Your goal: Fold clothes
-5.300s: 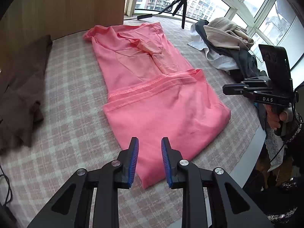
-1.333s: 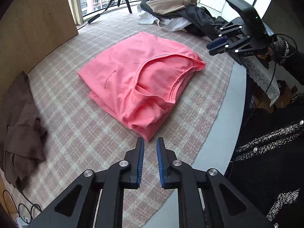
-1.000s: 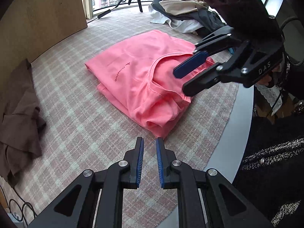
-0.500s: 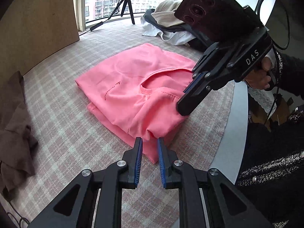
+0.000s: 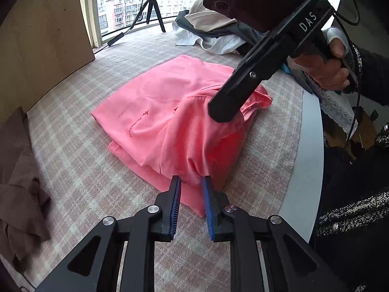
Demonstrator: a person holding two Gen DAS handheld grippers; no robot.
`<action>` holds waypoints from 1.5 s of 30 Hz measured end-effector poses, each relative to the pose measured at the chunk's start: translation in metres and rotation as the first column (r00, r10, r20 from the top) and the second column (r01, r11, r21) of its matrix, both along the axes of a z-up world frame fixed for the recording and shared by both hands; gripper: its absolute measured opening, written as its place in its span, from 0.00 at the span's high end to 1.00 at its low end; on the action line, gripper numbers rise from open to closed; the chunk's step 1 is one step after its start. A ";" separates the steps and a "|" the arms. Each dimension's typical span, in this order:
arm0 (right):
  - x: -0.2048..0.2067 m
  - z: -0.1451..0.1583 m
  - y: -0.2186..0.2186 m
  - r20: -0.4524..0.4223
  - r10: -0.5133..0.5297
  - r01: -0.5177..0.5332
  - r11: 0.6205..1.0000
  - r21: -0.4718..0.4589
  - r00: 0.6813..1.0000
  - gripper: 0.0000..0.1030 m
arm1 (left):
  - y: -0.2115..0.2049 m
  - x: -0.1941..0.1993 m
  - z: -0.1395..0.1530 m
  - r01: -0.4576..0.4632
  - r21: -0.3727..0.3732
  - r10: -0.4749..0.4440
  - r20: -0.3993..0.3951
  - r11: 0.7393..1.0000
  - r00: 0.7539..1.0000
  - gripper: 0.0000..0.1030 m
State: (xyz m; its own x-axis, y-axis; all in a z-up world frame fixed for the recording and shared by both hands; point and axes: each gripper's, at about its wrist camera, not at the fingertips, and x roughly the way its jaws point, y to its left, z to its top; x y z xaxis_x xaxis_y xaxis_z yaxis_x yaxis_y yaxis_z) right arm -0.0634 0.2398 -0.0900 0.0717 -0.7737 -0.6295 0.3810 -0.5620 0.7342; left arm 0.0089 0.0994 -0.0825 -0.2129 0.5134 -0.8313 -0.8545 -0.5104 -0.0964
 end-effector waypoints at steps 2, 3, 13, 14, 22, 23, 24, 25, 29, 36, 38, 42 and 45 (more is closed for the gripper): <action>-0.001 0.004 -0.002 -0.006 0.010 -0.010 1.000 -0.004 1.000 0.97 | 0.004 0.000 -0.002 0.003 -0.002 -0.003 -0.004 1.000 1.000 0.83; -0.001 0.006 -0.004 -0.011 0.018 -0.018 1.000 0.001 1.000 0.97 | 0.005 -0.001 -0.003 0.000 0.003 0.000 0.005 1.000 1.000 0.83; -0.003 0.009 -0.002 -0.060 0.035 -0.031 0.997 0.074 0.998 0.97 | -0.018 0.004 0.004 -0.042 0.056 0.041 0.017 0.998 0.999 1.00; -0.004 0.008 0.000 -0.061 0.031 -0.026 0.997 0.078 0.998 0.97 | -0.020 0.004 0.003 -0.047 0.056 0.046 0.022 0.997 0.999 1.00; 0.011 0.002 -0.021 -0.052 0.156 -0.148 0.980 0.130 0.986 0.97 | -0.019 0.015 -0.014 -0.016 -0.015 0.017 0.037 1.000 0.999 0.99; 0.018 0.000 -0.026 -0.063 0.195 -0.180 0.965 0.188 0.979 0.97 | -0.019 0.018 -0.016 0.000 -0.039 0.001 0.036 0.999 0.999 0.99; 0.025 -0.004 -0.031 -0.077 0.234 -0.208 0.945 0.254 0.969 0.95 | -0.019 0.021 -0.019 0.016 -0.063 -0.014 0.035 0.998 0.999 0.97; 0.032 -0.007 -0.035 -0.087 0.274 -0.233 0.918 0.319 0.958 0.93 | -0.019 0.024 -0.021 0.032 -0.088 -0.029 0.035 0.996 0.999 0.95; 0.038 -0.006 -0.021 -0.093 0.258 -0.212 0.914 0.345 0.962 0.80 | -0.026 0.025 -0.010 0.011 -0.088 -0.009 0.020 0.996 1.000 0.91; 0.038 0.009 -0.004 -0.194 0.128 -0.067 0.954 0.292 0.973 0.78 | -0.010 0.014 0.006 -0.002 -0.008 0.003 0.025 1.000 1.000 0.86; 0.034 0.004 -0.009 -0.207 0.094 -0.032 0.959 0.282 0.974 0.78 | 0.000 0.010 0.000 0.014 0.000 -0.014 0.051 1.000 0.999 0.79; 0.026 -0.036 -0.015 -0.150 0.119 -0.033 0.878 0.478 0.982 0.78 | 0.010 0.015 -0.030 0.093 -0.097 -0.081 0.126 0.991 0.989 0.80; 0.035 -0.016 0.036 -0.153 0.015 0.045 0.923 0.382 0.988 0.79 | -0.002 0.022 -0.002 0.099 -0.090 -0.089 0.110 0.991 0.990 0.79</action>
